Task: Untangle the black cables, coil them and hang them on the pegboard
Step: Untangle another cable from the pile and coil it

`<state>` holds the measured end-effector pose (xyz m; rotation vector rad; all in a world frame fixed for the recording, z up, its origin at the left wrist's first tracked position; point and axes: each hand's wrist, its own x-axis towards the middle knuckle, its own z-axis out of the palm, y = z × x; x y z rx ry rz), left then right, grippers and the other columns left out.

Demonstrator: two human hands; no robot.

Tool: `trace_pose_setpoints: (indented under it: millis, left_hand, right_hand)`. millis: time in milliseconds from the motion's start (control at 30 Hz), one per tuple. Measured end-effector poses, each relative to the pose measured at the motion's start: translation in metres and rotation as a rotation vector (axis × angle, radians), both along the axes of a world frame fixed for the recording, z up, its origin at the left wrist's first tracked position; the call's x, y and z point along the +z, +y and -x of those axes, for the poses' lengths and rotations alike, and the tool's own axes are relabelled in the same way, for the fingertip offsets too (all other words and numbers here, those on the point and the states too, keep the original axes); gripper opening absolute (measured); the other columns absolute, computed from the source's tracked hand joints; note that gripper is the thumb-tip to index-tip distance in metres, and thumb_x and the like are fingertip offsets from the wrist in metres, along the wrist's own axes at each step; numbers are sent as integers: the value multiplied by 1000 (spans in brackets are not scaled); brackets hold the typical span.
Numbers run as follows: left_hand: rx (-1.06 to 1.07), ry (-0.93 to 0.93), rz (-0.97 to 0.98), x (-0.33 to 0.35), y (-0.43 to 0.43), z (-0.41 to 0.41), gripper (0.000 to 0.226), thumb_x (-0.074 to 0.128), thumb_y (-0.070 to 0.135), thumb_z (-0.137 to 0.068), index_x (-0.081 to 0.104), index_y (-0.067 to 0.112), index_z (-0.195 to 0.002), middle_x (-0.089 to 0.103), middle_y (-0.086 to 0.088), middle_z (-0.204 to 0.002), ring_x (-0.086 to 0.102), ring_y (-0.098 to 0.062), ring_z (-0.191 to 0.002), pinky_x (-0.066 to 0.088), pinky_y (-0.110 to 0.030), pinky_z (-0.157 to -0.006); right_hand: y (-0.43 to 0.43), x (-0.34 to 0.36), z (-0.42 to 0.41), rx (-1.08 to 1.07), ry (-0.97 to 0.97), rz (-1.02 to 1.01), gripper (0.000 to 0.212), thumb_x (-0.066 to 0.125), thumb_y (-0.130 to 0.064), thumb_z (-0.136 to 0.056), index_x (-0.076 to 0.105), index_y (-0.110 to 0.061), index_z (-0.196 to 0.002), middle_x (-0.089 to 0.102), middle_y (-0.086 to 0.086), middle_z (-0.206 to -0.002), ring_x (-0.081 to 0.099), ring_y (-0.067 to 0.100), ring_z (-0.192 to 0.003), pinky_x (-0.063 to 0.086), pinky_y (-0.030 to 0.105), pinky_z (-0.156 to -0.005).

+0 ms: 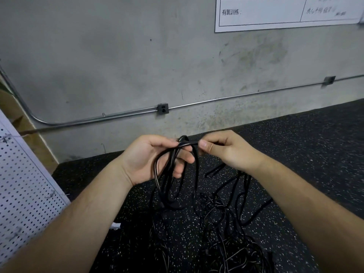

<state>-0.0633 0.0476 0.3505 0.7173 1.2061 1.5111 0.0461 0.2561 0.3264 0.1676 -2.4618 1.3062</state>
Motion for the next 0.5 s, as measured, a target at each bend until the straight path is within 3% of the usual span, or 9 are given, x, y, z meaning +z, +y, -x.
trace_pose_setpoints:
  millis: [133,267,433,500]
  left_hand:
    - [3,-38,19,-4,9,-2,23,48,27,-101,58,7,-100,42,4,-64,31,-6,-45,35,-23,-49]
    - [170,3,-52,-1,19,-13,21,52,29,-100,54,11,-88,26,11,-55,23,-2,-40,26,-18,-38]
    - [282,-110,-292,9,14,-12,23,47,30,-100,52,15,-84,28,14,-51,24,0,-37,19,-15,-36]
    - [320,-133,-389,18,7,-7,26,43,30,-103,52,16,-84,29,12,-49,20,-2,-37,18,-14,-36]
  right_hand:
    - [-13,-9,5,-147,96,19,23,58,-39,-101,62,-21,-87,53,-16,-61,45,6,-59,39,29,-63]
    - [-19,-16,7,-232,157,78,20,54,-33,-103,52,-19,-88,49,-16,-64,41,1,-57,37,21,-58]
    - [-6,-51,8,-175,-137,37,30,40,-35,-109,54,-15,-90,57,-5,-77,53,9,-71,48,38,-72]
    - [1,-67,6,-168,-302,-104,30,37,-39,-108,55,-17,-97,63,-3,-83,57,10,-74,50,35,-72]
